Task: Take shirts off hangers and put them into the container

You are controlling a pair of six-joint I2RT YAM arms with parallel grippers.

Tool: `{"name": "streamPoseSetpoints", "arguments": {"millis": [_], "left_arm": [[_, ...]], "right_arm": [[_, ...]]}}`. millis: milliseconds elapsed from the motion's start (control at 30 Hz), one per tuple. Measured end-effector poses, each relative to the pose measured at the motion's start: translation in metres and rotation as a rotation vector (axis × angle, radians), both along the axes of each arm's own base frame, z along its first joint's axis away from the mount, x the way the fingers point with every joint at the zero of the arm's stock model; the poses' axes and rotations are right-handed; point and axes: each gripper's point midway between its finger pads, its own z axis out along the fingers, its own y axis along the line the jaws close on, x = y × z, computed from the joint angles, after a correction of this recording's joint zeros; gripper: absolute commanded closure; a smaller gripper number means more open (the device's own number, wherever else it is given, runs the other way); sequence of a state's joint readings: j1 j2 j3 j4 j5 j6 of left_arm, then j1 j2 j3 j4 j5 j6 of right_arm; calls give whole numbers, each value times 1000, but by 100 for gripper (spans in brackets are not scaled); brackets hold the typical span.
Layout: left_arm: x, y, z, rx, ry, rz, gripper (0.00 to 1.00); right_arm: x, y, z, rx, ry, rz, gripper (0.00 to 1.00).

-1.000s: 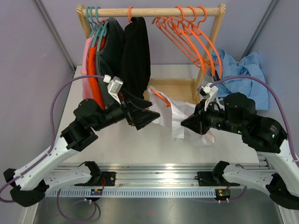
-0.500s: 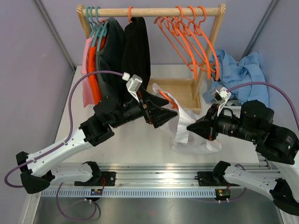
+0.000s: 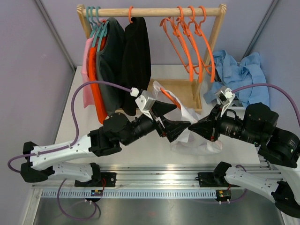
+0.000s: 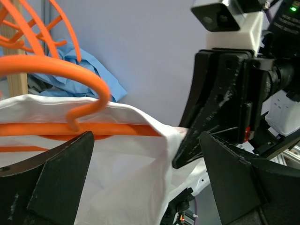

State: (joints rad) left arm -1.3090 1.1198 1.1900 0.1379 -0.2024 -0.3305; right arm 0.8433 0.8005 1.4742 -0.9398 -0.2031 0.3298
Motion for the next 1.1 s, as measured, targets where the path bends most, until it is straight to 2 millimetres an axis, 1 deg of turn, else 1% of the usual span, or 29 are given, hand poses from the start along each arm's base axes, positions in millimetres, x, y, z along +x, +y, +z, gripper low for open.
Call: {"name": "streamPoseSetpoints", "arguments": {"millis": [100,200,267,367,433,500,600,733,833,900,967,1000,1100], "left_arm": [[-6,-3,4,-1,-46,25,1],[0,0,6,-15,-78,70,1],[2,4,3,-22,-98,86,1],[2,15,-6,-22,-115,102,1],[4,24,-8,-27,-122,122,1],[7,33,-3,-39,-130,154,1],[12,42,6,-65,-145,196,1],[18,41,5,-58,-153,215,1],[20,34,-1,-36,-160,215,2],[22,26,-8,-14,-164,212,7],[23,18,-11,3,-167,212,15],[25,14,-13,14,-170,212,23],[28,8,-17,35,-178,218,39]], "right_arm": [[-1,0,1,2,-1,1,100],[-1,0,1,3,0,6,100],[-1,-1,1,4,-2,2,100],[-3,-3,3,11,-9,0,100],[-6,-6,6,21,-19,0,100],[-8,-9,10,33,-30,0,100],[-10,-11,16,48,-42,1,100],[-10,-11,16,47,-41,2,100],[-10,-9,15,44,-37,7,100],[-10,-8,15,43,-34,12,100],[-12,-6,14,44,-26,27,100],[-12,-6,14,44,-25,30,100],[-13,-4,11,44,-17,37,100]]}}
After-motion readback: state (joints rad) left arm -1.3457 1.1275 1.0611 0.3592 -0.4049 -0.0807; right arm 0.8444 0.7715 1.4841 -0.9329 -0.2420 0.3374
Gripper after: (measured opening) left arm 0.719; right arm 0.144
